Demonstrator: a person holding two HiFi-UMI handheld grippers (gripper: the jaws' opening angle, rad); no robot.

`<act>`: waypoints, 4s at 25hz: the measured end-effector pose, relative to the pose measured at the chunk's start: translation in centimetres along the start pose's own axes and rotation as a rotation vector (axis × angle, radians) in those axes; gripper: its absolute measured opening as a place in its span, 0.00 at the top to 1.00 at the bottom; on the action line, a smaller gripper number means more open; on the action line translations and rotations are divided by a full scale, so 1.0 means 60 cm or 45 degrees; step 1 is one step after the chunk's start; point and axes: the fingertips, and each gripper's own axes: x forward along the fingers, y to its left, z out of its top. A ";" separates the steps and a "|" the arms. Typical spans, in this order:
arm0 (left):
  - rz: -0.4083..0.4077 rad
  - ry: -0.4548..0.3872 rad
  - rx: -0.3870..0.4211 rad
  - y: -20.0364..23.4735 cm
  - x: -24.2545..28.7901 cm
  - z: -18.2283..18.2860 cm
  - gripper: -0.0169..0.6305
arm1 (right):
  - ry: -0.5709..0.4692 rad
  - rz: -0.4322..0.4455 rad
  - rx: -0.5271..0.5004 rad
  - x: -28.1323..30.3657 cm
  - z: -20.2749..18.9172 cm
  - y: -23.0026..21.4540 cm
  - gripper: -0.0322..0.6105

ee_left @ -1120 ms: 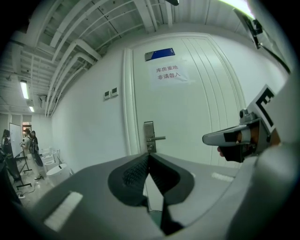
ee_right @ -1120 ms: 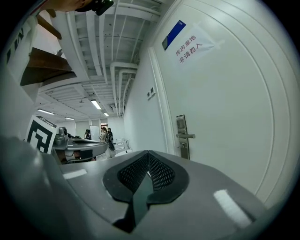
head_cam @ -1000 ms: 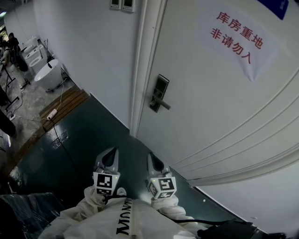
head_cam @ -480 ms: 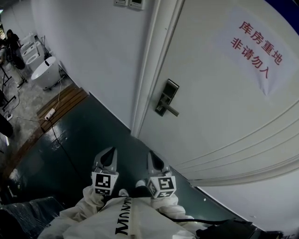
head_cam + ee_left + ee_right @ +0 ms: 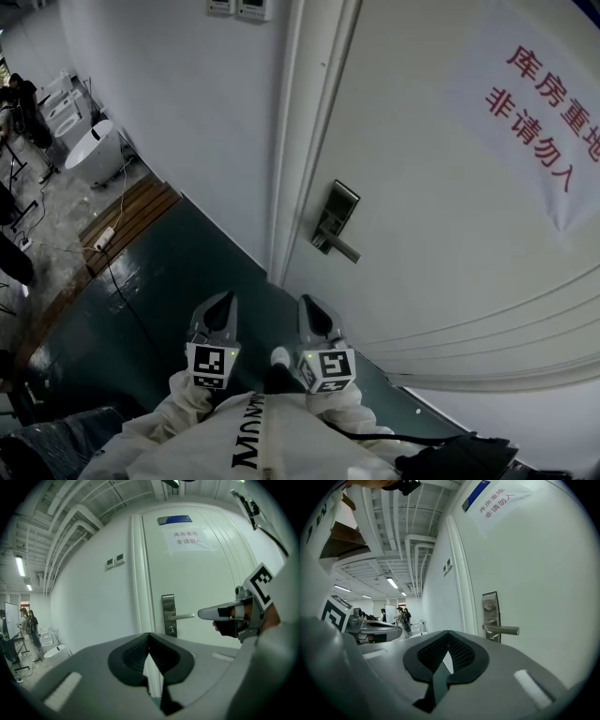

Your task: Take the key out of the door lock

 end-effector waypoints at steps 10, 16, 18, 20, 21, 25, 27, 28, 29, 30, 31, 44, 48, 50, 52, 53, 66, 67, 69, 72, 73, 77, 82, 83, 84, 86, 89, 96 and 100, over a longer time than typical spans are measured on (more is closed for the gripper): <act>-0.027 0.007 0.017 0.000 0.144 0.038 0.97 | -0.023 -0.038 0.006 0.080 0.036 -0.107 0.95; -0.062 -0.017 0.057 -0.014 0.211 0.069 0.97 | -0.076 -0.085 -0.005 0.096 0.061 -0.164 0.95; -0.077 -0.028 0.072 -0.020 0.229 0.076 0.97 | -0.092 -0.109 -0.002 0.098 0.065 -0.179 0.95; -0.103 -0.027 0.076 -0.028 0.246 0.079 0.97 | -0.097 -0.137 0.005 0.100 0.068 -0.193 0.95; -0.120 -0.030 0.082 -0.031 0.252 0.082 0.97 | -0.098 -0.153 0.007 0.100 0.069 -0.199 0.95; -0.191 -0.060 0.115 -0.035 0.282 0.094 0.97 | -0.095 -0.228 0.004 0.108 0.069 -0.215 0.95; -0.237 -0.060 0.110 -0.033 0.298 0.092 0.97 | -0.094 -0.281 0.012 0.113 0.069 -0.220 0.95; -0.264 -0.060 0.110 -0.031 0.305 0.090 0.97 | -0.091 -0.313 0.017 0.115 0.068 -0.222 0.95; -0.295 -0.061 0.113 -0.029 0.313 0.089 0.97 | -0.088 -0.350 0.020 0.117 0.067 -0.225 0.95; -0.330 -0.064 0.121 -0.027 0.322 0.089 0.97 | -0.086 -0.390 0.022 0.119 0.066 -0.228 0.95; -0.366 -0.067 0.132 -0.024 0.330 0.089 0.97 | -0.085 -0.433 0.026 0.122 0.065 -0.230 0.95; -0.738 -0.091 0.137 0.036 0.385 0.071 0.97 | -0.062 -0.852 0.098 0.151 0.052 -0.182 0.95; -0.824 -0.093 0.139 0.037 0.392 0.064 0.97 | -0.091 -0.945 0.132 0.139 0.047 -0.165 0.95; -0.858 -0.102 0.143 0.034 0.391 0.066 0.97 | -0.101 -0.980 0.161 0.131 0.041 -0.160 0.95; -0.878 -0.101 0.141 0.031 0.390 0.067 0.97 | -0.114 -1.005 0.195 0.123 0.035 -0.158 0.95; -0.885 -0.098 0.138 0.029 0.389 0.067 0.97 | -0.125 -1.017 0.214 0.119 0.033 -0.159 0.95; -0.908 -0.106 0.162 0.008 0.379 0.066 0.97 | -0.170 -1.058 0.342 0.098 0.003 -0.177 0.82; -0.908 -0.105 0.166 0.009 0.379 0.066 0.97 | -0.196 -1.044 0.385 0.100 -0.002 -0.180 0.77; -0.904 -0.103 0.174 0.013 0.379 0.065 0.97 | -0.257 -1.010 0.486 0.105 -0.012 -0.184 0.72; -0.894 -0.100 0.185 0.023 0.381 0.065 0.97 | -0.345 -0.952 0.719 0.115 -0.038 -0.193 0.68; -0.889 -0.098 0.189 0.026 0.382 0.065 0.97 | -0.372 -0.931 0.806 0.119 -0.049 -0.197 0.68; -0.882 -0.086 0.207 0.034 0.384 0.062 0.97 | -0.459 -0.884 1.042 0.133 -0.084 -0.214 0.69; -0.889 -0.067 0.232 0.038 0.385 0.058 0.97 | -0.565 -0.779 1.353 0.168 -0.133 -0.229 0.72; -0.885 -0.061 0.237 0.040 0.387 0.056 0.97 | -0.602 -0.750 1.433 0.175 -0.140 -0.230 0.72; -0.881 -0.055 0.243 0.042 0.388 0.054 0.97 | -0.635 -0.729 1.507 0.180 -0.148 -0.230 0.72; -0.878 -0.045 0.250 0.044 0.389 0.051 0.97 | -0.676 -0.703 1.582 0.186 -0.158 -0.233 0.72; -0.878 -0.038 0.257 0.044 0.390 0.048 0.97 | -0.723 -0.646 1.610 0.200 -0.155 -0.237 0.74; -0.874 -0.018 0.259 0.044 0.388 0.038 0.97 | -0.831 -0.557 1.718 0.219 -0.145 -0.247 0.74; -0.865 -0.010 0.249 0.048 0.389 0.036 0.97 | -0.831 -0.560 1.764 0.224 -0.155 -0.253 0.75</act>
